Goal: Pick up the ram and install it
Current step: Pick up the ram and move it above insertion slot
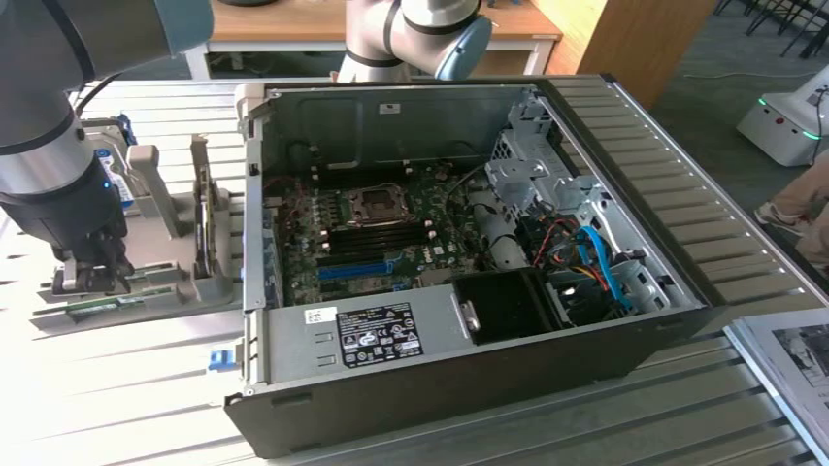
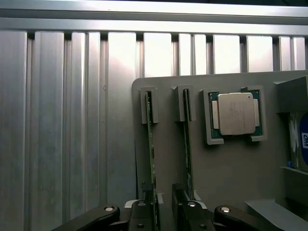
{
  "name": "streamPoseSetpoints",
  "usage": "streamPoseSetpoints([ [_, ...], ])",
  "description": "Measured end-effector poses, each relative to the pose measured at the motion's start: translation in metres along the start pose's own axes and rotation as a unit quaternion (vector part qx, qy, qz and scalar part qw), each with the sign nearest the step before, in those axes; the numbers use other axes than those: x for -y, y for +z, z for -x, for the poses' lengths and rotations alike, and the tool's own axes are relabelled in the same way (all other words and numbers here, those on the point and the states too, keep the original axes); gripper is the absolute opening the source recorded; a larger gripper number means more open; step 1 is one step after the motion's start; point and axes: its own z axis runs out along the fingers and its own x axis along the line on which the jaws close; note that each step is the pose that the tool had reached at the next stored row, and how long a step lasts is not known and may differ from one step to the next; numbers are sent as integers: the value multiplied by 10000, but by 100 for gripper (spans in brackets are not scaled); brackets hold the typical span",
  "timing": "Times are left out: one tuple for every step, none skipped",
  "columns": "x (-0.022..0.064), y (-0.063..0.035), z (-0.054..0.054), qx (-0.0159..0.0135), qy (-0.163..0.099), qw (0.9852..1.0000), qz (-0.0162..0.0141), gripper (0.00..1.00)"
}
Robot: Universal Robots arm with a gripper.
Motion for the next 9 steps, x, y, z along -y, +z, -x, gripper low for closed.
streamPoseSetpoints([
  [0, 0, 0, 0, 0, 10000, 0, 29],
  [0, 1, 0, 1, 0, 10000, -1, 29],
  [0, 1, 0, 1, 0, 10000, -1, 29],
  [0, 1, 0, 1, 0, 10000, -1, 29],
  [0, 2, -1, 1, 1, 10000, -1, 29],
  [0, 2, -5, 2, 1, 10000, -2, 29],
  [1, 2, -11, 1, 0, 10000, -2, 29],
  [1, 0, -16, 1, 0, 10000, -1, 29],
  [1, 0, -22, 1, 0, 10000, -1, 29],
])
